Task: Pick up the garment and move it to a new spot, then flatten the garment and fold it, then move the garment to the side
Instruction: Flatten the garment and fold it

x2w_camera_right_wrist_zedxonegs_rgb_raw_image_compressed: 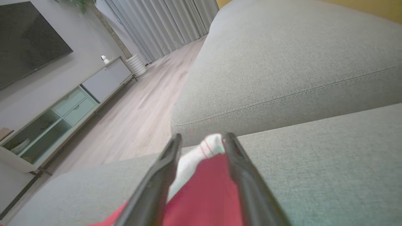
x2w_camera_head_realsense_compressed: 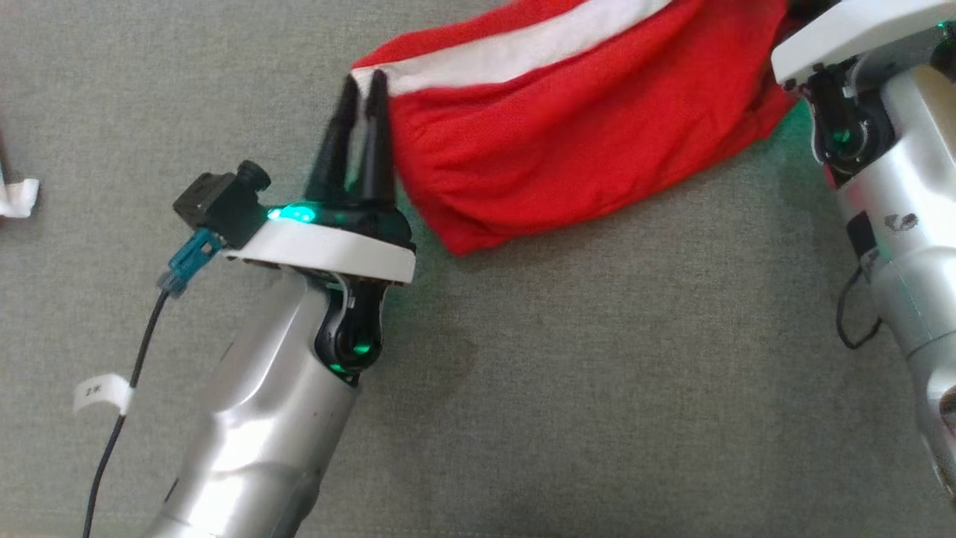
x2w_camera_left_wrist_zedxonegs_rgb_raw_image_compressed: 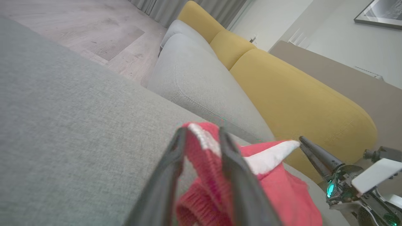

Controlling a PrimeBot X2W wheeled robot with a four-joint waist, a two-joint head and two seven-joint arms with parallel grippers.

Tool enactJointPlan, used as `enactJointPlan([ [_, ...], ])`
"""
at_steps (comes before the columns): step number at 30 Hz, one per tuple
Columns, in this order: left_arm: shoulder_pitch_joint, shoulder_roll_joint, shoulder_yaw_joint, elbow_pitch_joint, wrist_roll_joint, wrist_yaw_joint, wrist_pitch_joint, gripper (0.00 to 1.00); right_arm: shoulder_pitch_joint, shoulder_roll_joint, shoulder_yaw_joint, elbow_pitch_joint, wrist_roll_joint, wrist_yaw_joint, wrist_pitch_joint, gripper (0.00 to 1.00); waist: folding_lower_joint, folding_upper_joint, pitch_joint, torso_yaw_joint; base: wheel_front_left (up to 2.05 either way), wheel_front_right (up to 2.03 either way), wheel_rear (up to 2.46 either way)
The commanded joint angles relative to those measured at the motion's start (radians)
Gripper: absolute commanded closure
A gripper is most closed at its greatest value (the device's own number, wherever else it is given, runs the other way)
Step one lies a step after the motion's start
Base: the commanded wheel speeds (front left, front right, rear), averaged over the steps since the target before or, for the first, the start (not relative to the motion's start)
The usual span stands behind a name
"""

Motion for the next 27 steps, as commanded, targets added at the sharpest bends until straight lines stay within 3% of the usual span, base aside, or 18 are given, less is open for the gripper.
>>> enactJointPlan([
  [1, -0.003, 0.011, 0.032, -0.022, 0.001, 0.002, -0.005, 0.00, -0.018, 0.013, 0.011, -0.014, -0.009, 0.008, -0.017, 0.00, -0.0002, 0.0000, 0.001, 0.001, 0.00, 0.00, 0.00],
  [11, 0.112, 0.011, 0.093, -0.020, 0.019, 0.002, -0.005, 0.00, -0.006, -0.024, 0.065, 0.139, -0.148, 0.008, -0.095, 0.00, -0.0002, 0.0000, -0.008, 0.002, 0.00, 0.00, 0.00],
  [20, 0.190, 0.011, 0.143, -0.033, 0.081, 0.002, -0.005, 0.00, 0.062, -0.031, 0.170, 0.290, -0.216, 0.008, 0.008, 0.00, -0.0002, 0.0000, -0.033, 0.011, 0.00, 0.00, 0.00],
  [21, 0.195, 0.010, 0.155, -0.032, 0.092, 0.003, -0.005, 0.00, 0.070, -0.020, 0.165, 0.303, -0.202, 0.008, 0.026, 0.28, -0.0002, 0.0000, -0.037, 0.010, 0.00, 0.00, 0.00],
  [22, 0.200, 0.010, 0.167, -0.032, 0.105, 0.007, -0.005, 0.00, 0.078, -0.007, 0.164, 0.306, -0.188, 0.008, 0.043, 0.80, -0.0002, 0.0000, -0.041, 0.008, 0.00, 0.00, 0.00],
  [23, 0.205, 0.010, 0.178, -0.032, 0.114, 0.009, -0.005, 0.00, 0.085, 0.002, 0.161, 0.303, -0.172, 0.008, 0.054, 1.00, -0.0002, 0.0000, -0.046, 0.005, 0.00, 0.00, 0.00],
  [27, 0.234, 0.010, 0.222, -0.035, 0.186, 0.031, -0.005, 0.00, 0.124, 0.010, 0.149, 0.269, -0.112, 0.008, 0.016, 1.00, -0.0002, 0.0000, -0.085, -0.013, 0.00, 0.00, 0.00],
])
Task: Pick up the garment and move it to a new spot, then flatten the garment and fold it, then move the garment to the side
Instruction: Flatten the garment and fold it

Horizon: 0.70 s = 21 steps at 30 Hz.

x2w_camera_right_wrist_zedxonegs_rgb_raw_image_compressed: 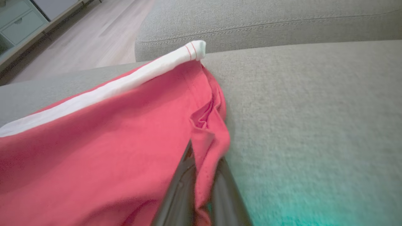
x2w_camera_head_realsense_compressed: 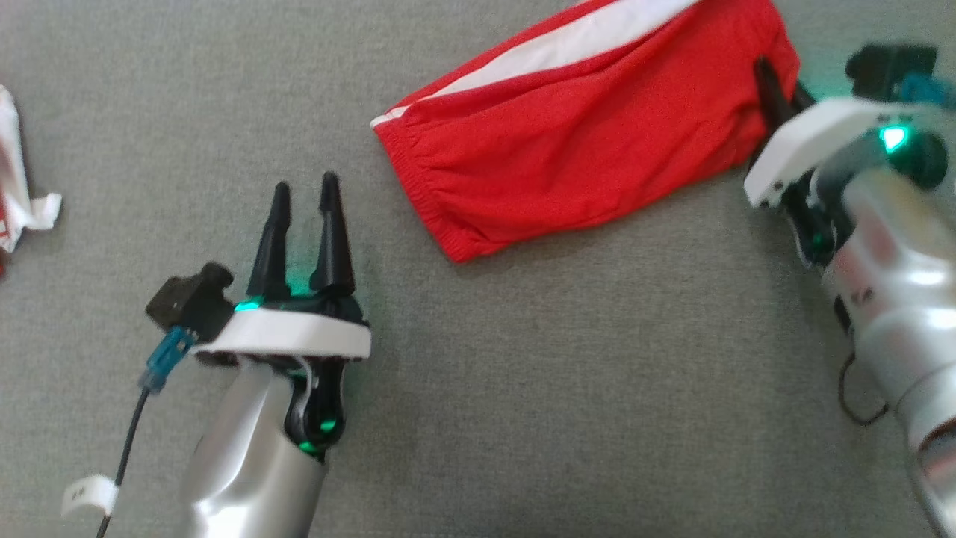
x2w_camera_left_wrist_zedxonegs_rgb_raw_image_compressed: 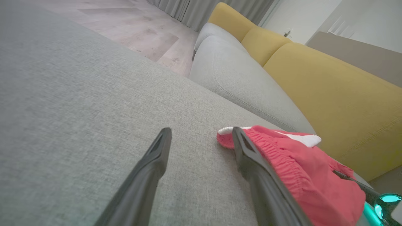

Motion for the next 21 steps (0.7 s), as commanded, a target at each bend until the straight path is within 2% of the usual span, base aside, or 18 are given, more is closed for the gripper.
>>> enactJointPlan([
  [1, 0.022, 0.018, 0.042, -0.023, 0.015, 0.006, -0.004, 0.00, 0.064, 0.007, 0.000, -0.009, 0.017, 0.008, -0.020, 1.00, 0.0000, 0.0000, -0.024, -0.011, 0.00, 0.00, 0.00],
  [6, 0.090, 0.018, 0.086, -0.014, 0.058, 0.012, -0.004, 0.00, 0.174, 0.023, -0.041, -0.050, 0.126, 0.008, -0.066, 1.00, 0.0000, 0.0000, -0.114, -0.035, 0.00, 0.00, 0.00],
  [10, 0.158, 0.018, 0.112, -0.003, 0.100, 0.014, -0.004, 0.00, 0.291, 0.012, -0.049, -0.087, 0.189, 0.008, -0.086, 1.00, 0.0000, 0.0000, -0.184, -0.048, 0.00, 0.00, 0.00],
  [16, 0.250, 0.018, 0.135, 0.002, 0.129, 0.012, -0.004, 0.00, 0.420, -0.012, -0.064, -0.143, 0.250, 0.008, -0.109, 1.00, 0.0000, 0.0000, -0.254, -0.057, 0.00, 0.00, 0.00],
  [21, 0.294, 0.018, 0.125, -0.001, 0.133, 0.013, -0.004, 0.00, 0.465, -0.027, -0.075, -0.164, 0.268, 0.008, -0.115, 1.00, 0.0000, 0.0000, -0.276, -0.057, 0.00, 0.00, 0.00],
])
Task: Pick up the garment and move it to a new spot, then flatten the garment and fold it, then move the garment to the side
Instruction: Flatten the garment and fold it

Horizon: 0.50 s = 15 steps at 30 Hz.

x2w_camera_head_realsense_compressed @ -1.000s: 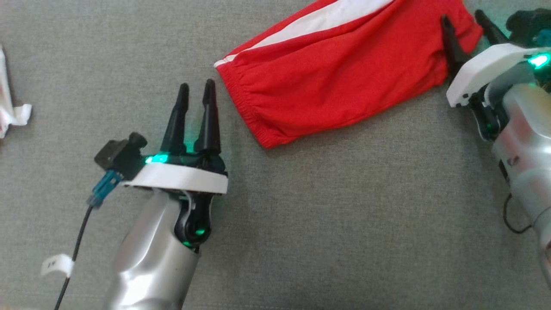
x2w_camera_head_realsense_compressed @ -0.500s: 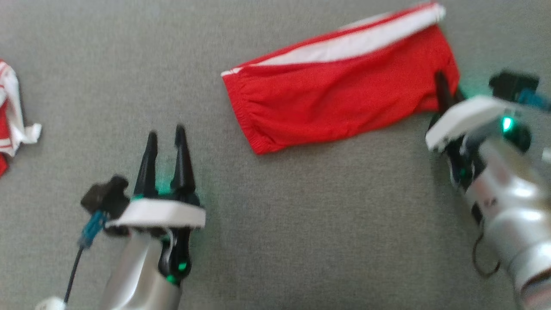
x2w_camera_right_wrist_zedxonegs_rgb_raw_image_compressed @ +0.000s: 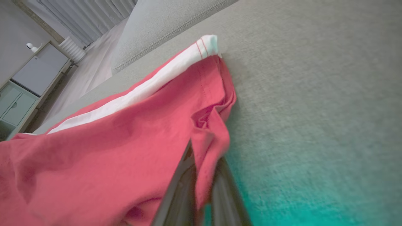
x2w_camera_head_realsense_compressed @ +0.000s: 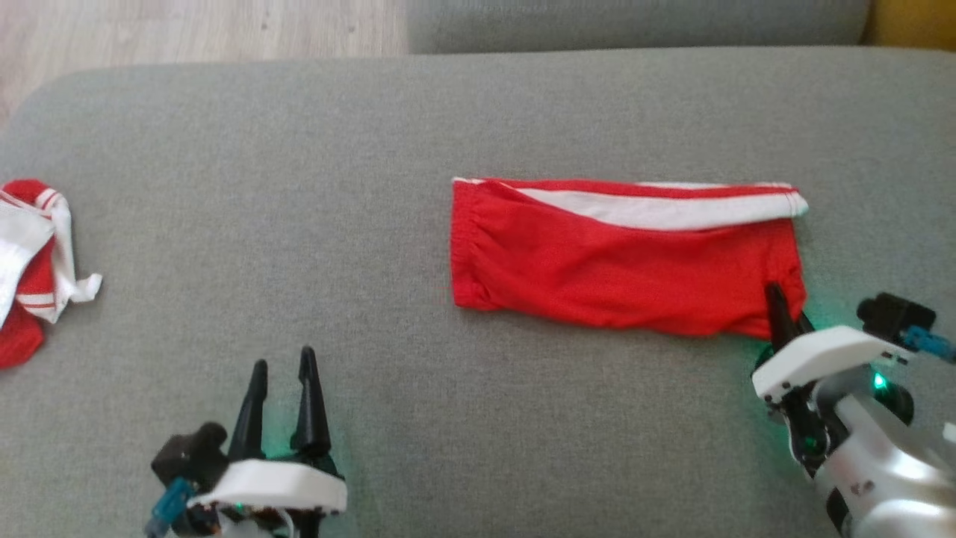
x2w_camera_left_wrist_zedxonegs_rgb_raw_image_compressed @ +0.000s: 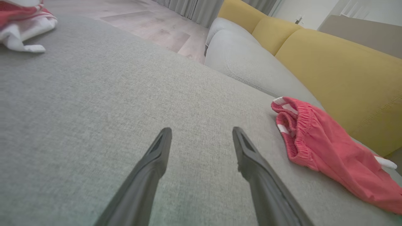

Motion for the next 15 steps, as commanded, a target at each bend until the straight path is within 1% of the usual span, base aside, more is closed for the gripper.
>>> enactJointPlan([
  [1, -0.010, 0.014, 0.020, -0.028, 0.007, 0.005, -0.005, 0.00, -0.003, -0.016, 0.007, -0.025, 0.007, 0.008, -0.016, 1.00, 0.0002, -0.0001, -0.006, 0.000, 0.00, 0.00, 0.00],
  [5, -0.004, 0.014, 0.003, -0.027, 0.003, 0.007, -0.005, 0.00, -0.015, -0.030, 0.017, -0.049, -0.022, 0.008, -0.019, 1.00, 0.0002, -0.0001, -0.002, 0.012, 0.00, 0.00, 0.00],
  [9, -0.014, 0.014, -0.020, -0.028, -0.003, 0.009, -0.005, 0.00, -0.063, -0.033, 0.026, -0.122, -0.062, 0.008, -0.020, 1.00, 0.0002, -0.0001, 0.008, 0.027, 0.00, 0.00, 0.00],
  [12, -0.021, 0.014, -0.032, -0.021, -0.020, 0.008, -0.005, 0.00, -0.098, -0.009, 0.044, -0.198, -0.093, 0.008, -0.021, 1.00, 0.0002, -0.0001, 0.009, 0.046, 0.00, 0.00, 0.00],
  [15, -0.025, 0.014, -0.047, -0.015, -0.035, 0.005, -0.005, 0.00, -0.124, 0.039, 0.104, -0.266, -0.115, 0.008, -0.020, 1.00, 0.0002, -0.0001, 0.008, 0.072, 0.00, 0.00, 0.00],
])
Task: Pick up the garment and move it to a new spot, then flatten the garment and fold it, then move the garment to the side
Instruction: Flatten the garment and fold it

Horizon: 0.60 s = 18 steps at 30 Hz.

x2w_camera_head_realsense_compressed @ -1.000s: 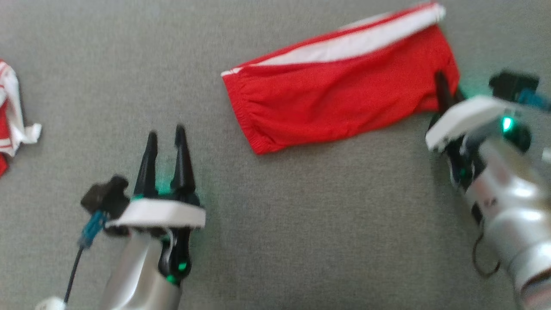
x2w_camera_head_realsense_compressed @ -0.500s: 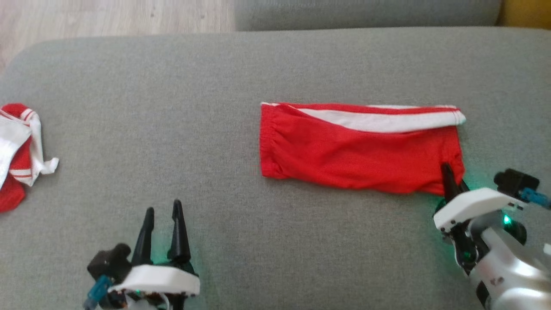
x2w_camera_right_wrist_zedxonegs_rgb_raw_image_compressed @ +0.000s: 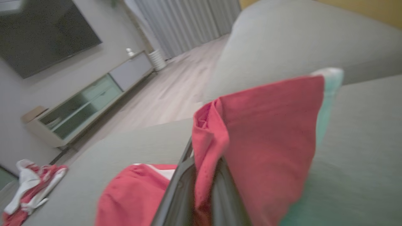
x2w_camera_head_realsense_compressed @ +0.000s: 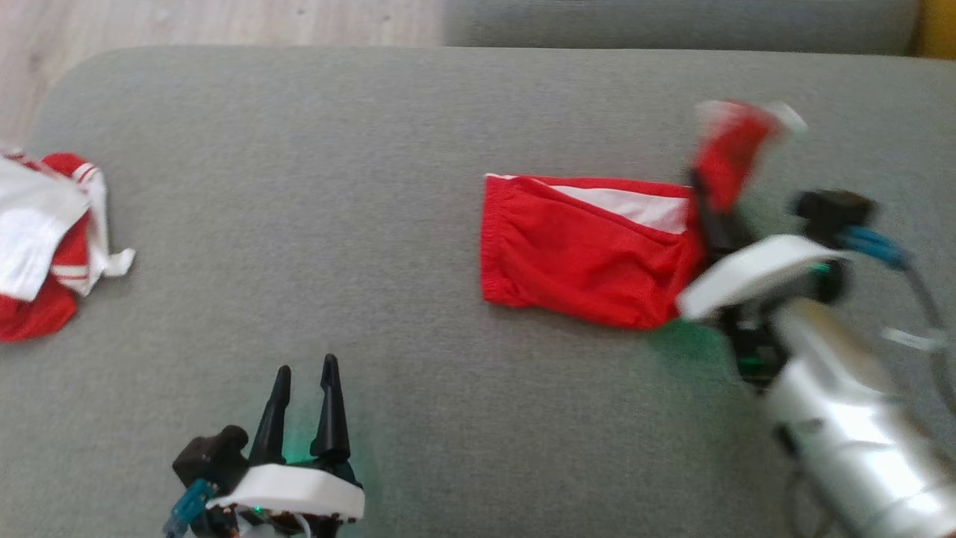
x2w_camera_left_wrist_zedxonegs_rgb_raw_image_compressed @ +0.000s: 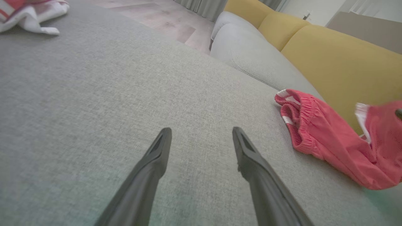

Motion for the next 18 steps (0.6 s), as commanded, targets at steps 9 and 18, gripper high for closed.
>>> enactJointPlan([
  [9, -0.036, 0.010, -0.011, 0.000, -0.019, -0.001, -0.005, 0.00, -0.023, 0.167, 0.222, -0.026, -0.037, 0.008, 0.034, 0.04, 0.0000, -0.0001, -0.013, 0.107, 0.00, 0.00, 0.00],
  [18, -0.045, 0.010, 0.002, 0.016, 0.077, 0.007, -0.005, 0.00, 0.014, 0.191, 0.271, -0.007, -0.053, 0.008, -0.008, 0.00, 0.0000, -0.0001, -0.036, 0.094, 0.00, 0.00, 0.00],
])
